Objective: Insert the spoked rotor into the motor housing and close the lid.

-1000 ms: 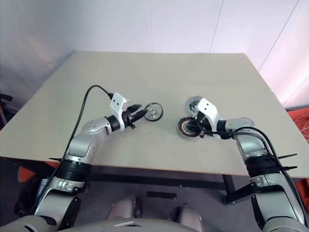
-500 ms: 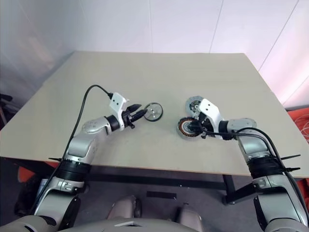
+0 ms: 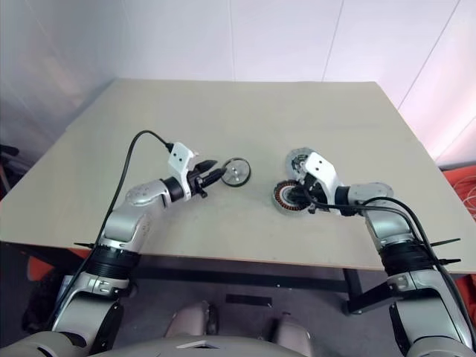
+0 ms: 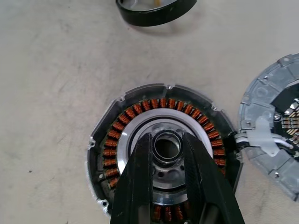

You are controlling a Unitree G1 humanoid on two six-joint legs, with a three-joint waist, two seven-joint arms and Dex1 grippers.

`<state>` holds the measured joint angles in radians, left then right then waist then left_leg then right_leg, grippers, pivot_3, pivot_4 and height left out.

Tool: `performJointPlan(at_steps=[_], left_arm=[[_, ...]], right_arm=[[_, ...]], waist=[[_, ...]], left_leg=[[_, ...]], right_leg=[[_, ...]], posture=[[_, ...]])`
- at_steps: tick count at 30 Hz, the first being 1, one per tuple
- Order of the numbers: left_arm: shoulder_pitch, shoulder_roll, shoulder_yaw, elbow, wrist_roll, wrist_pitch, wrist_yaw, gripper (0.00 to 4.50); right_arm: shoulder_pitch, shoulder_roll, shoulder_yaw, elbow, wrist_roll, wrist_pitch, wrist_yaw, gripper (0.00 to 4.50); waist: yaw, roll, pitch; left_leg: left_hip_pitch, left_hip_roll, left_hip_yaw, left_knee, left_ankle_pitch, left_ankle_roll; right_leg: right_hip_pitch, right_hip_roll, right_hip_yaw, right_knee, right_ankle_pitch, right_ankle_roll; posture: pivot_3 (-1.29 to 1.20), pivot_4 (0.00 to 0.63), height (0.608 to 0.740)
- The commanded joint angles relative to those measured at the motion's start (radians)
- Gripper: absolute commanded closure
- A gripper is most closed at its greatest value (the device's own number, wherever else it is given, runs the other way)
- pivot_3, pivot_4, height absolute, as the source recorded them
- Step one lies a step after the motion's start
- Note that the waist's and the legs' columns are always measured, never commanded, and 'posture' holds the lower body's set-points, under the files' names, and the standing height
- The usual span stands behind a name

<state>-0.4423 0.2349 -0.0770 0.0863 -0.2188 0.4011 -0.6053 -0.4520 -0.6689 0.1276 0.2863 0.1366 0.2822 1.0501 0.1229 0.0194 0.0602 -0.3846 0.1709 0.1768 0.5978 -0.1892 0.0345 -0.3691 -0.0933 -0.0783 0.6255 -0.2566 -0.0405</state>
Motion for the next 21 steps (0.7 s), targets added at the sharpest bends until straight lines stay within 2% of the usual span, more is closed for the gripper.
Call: performJointPlan(at_steps=[1,21], left_arm=[[-0.010,0.008,0.005,-0.032,-0.001,-0.018,0.002,2.50],[-0.017,0.011,0.005,-0.018,-0.002,-0.021,-0.005,2.50]], right_arm=[[-0.033,-0.002,-0.020,0.004,-0.001,-0.026,-0.003,3.89],[-0.010,-0.018,-0.024,-0.006,0.004,-0.021,0.002,3.89]], waist=[[0.000,0.000,0.000],[0.000,0.000,0.000]], left_leg=[[0.000,0.000,0.000,0.000,0.000,0.000],[0.000,0.000,0.000,0.000,0.000,0.000]], right_leg=[[0.000,0.000,0.000,0.000,0.000,0.000],[0.000,0.000,0.000,0.000,0.000,0.000]], posture=[[0.00,0.000,0.740],[0.00,0.000,0.740]])
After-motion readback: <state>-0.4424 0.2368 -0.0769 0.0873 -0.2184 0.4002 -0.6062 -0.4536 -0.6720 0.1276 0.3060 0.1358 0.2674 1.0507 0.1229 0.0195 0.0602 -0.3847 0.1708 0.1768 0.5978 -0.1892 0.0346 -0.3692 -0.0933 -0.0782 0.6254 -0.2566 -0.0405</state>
